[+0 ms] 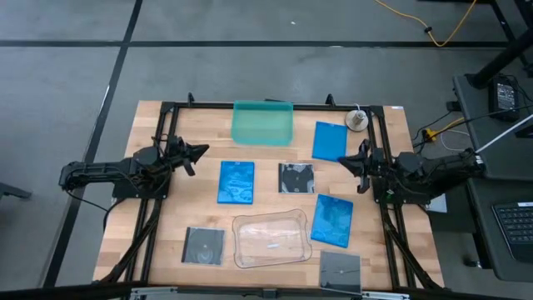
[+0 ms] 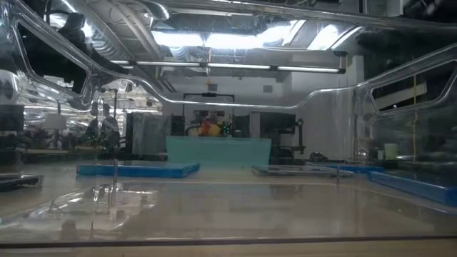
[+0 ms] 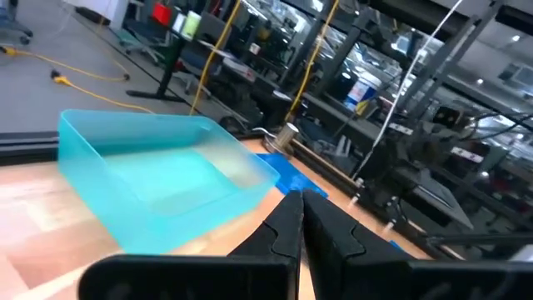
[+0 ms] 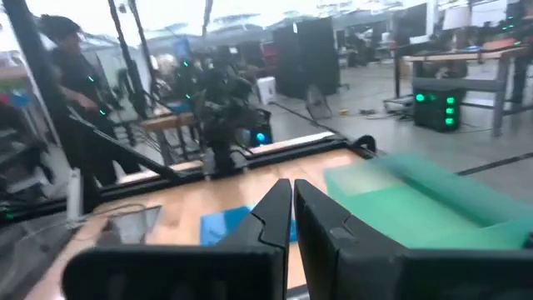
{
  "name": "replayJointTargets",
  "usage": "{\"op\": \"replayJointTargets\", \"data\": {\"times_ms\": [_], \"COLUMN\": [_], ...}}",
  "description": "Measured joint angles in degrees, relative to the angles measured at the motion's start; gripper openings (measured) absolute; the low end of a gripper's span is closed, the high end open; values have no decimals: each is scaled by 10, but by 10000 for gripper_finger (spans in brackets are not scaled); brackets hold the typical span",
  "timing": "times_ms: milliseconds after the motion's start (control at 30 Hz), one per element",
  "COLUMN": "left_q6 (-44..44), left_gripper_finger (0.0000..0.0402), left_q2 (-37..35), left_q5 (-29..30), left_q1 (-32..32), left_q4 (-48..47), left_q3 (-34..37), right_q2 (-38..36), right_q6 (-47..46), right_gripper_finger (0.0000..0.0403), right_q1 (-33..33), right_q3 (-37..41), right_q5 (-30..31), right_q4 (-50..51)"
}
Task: Pick & place jewel cases by type
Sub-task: Put the middle left blue CD case into the green bin
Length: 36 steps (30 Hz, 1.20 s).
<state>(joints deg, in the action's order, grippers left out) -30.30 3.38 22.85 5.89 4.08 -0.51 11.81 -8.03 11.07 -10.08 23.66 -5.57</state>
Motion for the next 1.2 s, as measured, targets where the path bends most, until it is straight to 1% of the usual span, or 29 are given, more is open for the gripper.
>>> {"op": "replayJointTargets", "data": {"times_ms": [100,200,267,367,400,467,533,600,667,767,867,933,1033,1133,1200], "left_q6": [-4,-4,-2,25,40,67,77,82,86,86,92,92,75,48,24], "left_gripper_finger": [6,6,6,6,6,6,6,6,6,6,6,6,6,6,6], "left_q2": [0,0,0,0,1,6,14,24,37,63,88,105,132,158,174], "left_q5": [-18,-68,-102,-144,-150,-142,-128,-118,-120,-127,-152,-168,-180,-178,-173], "left_q1": [0,0,0,0,0,0,0,0,0,0,0,0,0,0,0], "left_q4": [20,20,22,19,18,3,-26,-54,-85,-123,-153,-178,-225,-276,-298], "left_q3": [0,-15,-37,-82,-101,-140,-180,-221,-257,-294,-312,-312,-312,-311,-311], "right_q2": [74,165,235,339,372,432,488,541,591,660,719,750,791,828,853], "right_q6": [9,8,9,12,15,26,32,31,28,41,66,70,71,74,84], "right_gripper_finger": [23,23,23,23,23,23,23,23,23,23,23,23,23,23,23], "right_q1": [-16,-36,-52,-78,-89,-108,-125,-138,-147,-154,-159,-160,-168,-178,-183], "right_q3": [-41,-101,-153,-242,-276,-345,-419,-492,-562,-642,-685,-694,-694,-694,-694], "right_q5": [-1,-9,-33,-76,-95,-137,-177,-200,-208,-208,-209,-212,-248,-295,-309], "right_q4": [5,3,3,6,11,31,76,144,211,309,370,379,381,380,376]}}
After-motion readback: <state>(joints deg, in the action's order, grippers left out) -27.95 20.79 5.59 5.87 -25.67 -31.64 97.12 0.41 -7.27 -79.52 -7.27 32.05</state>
